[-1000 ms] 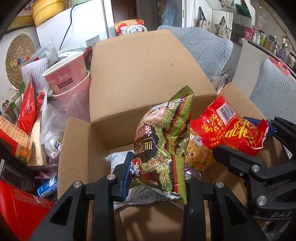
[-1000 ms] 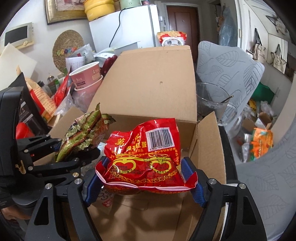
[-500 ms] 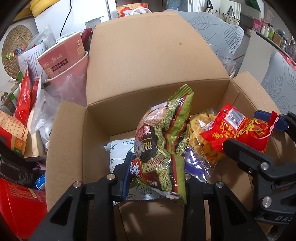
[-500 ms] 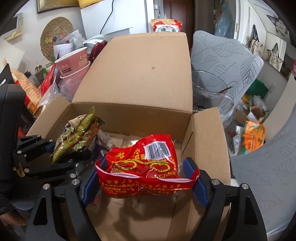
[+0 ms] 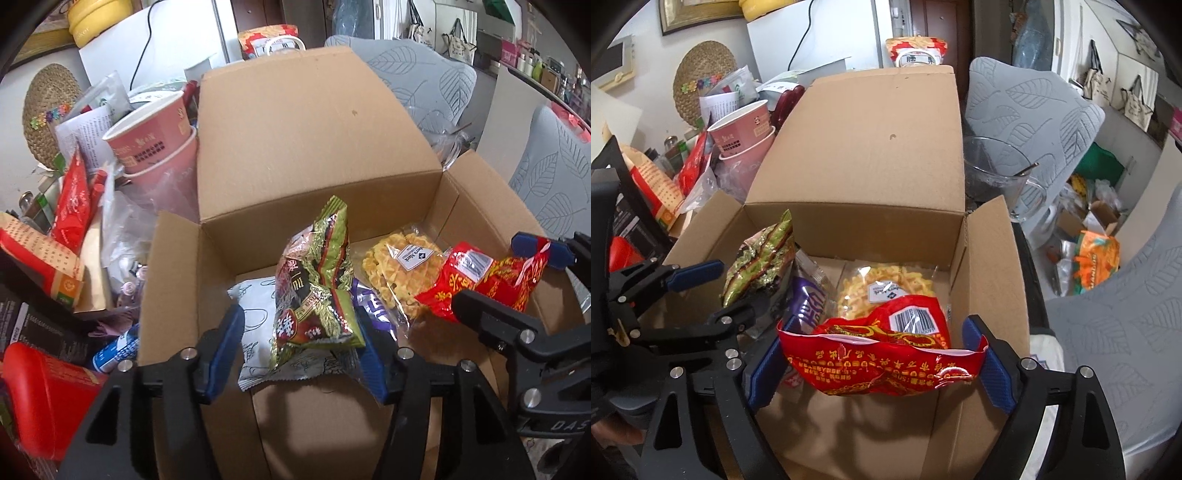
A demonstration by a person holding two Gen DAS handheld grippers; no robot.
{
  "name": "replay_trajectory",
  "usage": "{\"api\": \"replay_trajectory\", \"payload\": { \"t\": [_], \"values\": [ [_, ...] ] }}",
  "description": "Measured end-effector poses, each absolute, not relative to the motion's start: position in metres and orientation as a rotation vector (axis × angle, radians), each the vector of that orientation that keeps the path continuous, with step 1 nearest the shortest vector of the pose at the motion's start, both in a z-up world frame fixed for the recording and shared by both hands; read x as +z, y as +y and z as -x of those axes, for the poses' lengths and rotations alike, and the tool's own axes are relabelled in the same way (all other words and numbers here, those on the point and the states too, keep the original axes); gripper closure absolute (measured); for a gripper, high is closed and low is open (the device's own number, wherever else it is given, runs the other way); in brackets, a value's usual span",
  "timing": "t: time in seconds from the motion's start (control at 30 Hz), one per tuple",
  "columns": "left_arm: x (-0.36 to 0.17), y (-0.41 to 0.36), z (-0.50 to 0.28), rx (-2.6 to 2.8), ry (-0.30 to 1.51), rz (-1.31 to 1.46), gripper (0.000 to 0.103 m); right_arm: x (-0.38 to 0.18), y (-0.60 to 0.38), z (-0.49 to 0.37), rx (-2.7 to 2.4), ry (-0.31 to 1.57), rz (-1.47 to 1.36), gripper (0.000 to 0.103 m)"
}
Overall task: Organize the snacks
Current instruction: 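Open the left gripper to drop the chip bag while the right drops the red bag into the box, then withdraw both grippers from the box back toward the remaining snacks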
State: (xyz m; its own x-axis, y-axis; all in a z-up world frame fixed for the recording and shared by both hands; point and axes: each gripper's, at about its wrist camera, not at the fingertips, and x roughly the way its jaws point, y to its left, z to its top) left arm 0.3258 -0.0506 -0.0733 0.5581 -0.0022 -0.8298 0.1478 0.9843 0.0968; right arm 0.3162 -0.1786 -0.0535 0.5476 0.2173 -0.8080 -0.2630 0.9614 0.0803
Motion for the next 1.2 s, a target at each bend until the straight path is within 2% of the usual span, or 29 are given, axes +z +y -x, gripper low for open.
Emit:
{"api": "replay_trajectory", "payload": {
  "t": [0.57, 1.2],
  "values": [
    [-0.018, -0.037, -0.285, -0.067, 0.888, -0.151, 0.044, -0.017, -0.179, -0.288, 0.273, 0.873, 0.057, 0.013],
    [0.063, -0.025, -0.208, -0.103, 0.705, -0.115, 0.044, 0.068, -0.178, -0.208, 0.297, 0.674, 0.064, 0.013]
  ]
}}
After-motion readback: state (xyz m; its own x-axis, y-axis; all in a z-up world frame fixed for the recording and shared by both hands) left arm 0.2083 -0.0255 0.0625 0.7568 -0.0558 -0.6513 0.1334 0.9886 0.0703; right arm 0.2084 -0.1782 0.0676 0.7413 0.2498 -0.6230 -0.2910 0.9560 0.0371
